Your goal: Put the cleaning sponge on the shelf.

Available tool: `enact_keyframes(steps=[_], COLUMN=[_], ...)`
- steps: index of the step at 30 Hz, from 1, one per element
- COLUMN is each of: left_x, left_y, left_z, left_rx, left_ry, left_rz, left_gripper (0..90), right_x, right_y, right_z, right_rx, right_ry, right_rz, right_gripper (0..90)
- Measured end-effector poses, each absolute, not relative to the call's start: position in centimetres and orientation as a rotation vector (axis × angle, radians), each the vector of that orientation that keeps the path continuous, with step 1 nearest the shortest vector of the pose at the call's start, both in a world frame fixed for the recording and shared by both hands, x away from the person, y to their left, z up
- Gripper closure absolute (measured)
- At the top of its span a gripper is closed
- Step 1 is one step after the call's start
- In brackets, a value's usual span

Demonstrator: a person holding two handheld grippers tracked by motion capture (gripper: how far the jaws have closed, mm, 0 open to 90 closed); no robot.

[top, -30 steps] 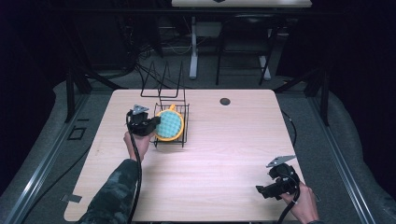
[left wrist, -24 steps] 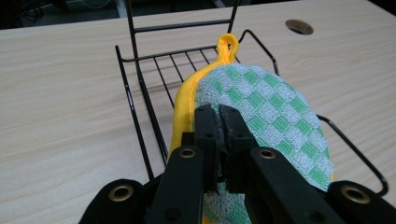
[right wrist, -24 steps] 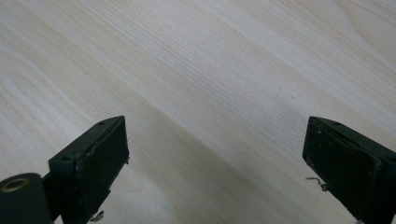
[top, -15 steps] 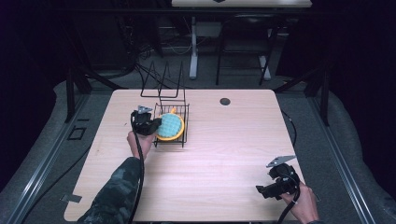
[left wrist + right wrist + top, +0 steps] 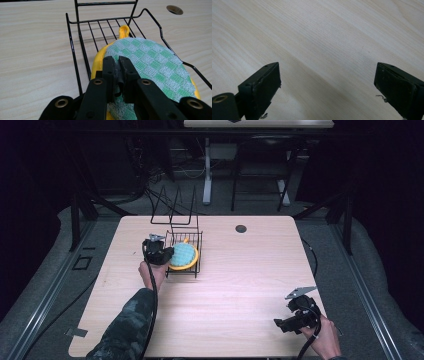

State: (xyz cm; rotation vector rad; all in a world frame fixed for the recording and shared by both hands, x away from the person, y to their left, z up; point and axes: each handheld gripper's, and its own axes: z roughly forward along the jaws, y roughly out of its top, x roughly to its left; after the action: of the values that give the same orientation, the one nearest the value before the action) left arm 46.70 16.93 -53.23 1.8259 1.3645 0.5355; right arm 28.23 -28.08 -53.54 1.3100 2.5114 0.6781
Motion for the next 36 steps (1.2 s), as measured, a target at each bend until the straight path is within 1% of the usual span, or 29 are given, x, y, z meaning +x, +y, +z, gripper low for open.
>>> enact_keyframes(steps=[2,5,6,8,9,13,17,22,26,30,36], left_x=[46.8,46.8,46.8,46.8,46.8,46.3,45.5,44.6,43.7,42.6,40.1], left_y=[16.8,16.9,16.9,17.0,17.0,17.3,17.8,18.5,19.4,20.5,22.4], left_z=[-53.2,-53.2,-53.1,-53.1,-53.1,-52.7,-52.2,-51.2,-50.3,-49.4,-48.0], left_rx=[1.823,1.825,1.83,1.832,1.829,1.836,1.833,1.838,1.841,1.852,1.878], left_ry=[1.369,1.375,1.376,1.384,1.385,1.378,1.363,1.349,1.34,1.34,1.328], left_rz=[0.534,0.528,0.521,0.513,0.513,0.505,0.51,0.51,0.497,0.486,0.485], left_gripper=[82.9,75.3,71.8,61.8,55.3,37.1,25.8,16.3,14.3,9.9,0.3], right_x=[28.2,28.3,28.3,28.2,28.2,28.2,28.2,28.2,28.1,28.1,28.1], right_y=[-28.1,-28.1,-28.2,-28.2,-28.2,-28.2,-28.2,-28.2,-28.2,-28.2,-28.2], right_z=[-53.6,-53.5,-53.5,-53.5,-53.4,-53.4,-53.4,-53.4,-53.4,-53.4,-53.4], right_rx=[1.309,1.315,1.314,1.309,1.309,1.309,1.31,1.309,1.314,1.309,1.312], right_ry=[2.509,2.507,2.508,2.512,2.51,2.505,2.51,2.507,2.506,2.5,2.504], right_rz=[0.681,0.675,0.675,0.674,0.675,0.68,0.674,0.678,0.689,0.689,0.68], right_gripper=[6.5,6.5,6.4,6.4,6.4,6.4,6.4,6.4,6.4,6.4,6.4])
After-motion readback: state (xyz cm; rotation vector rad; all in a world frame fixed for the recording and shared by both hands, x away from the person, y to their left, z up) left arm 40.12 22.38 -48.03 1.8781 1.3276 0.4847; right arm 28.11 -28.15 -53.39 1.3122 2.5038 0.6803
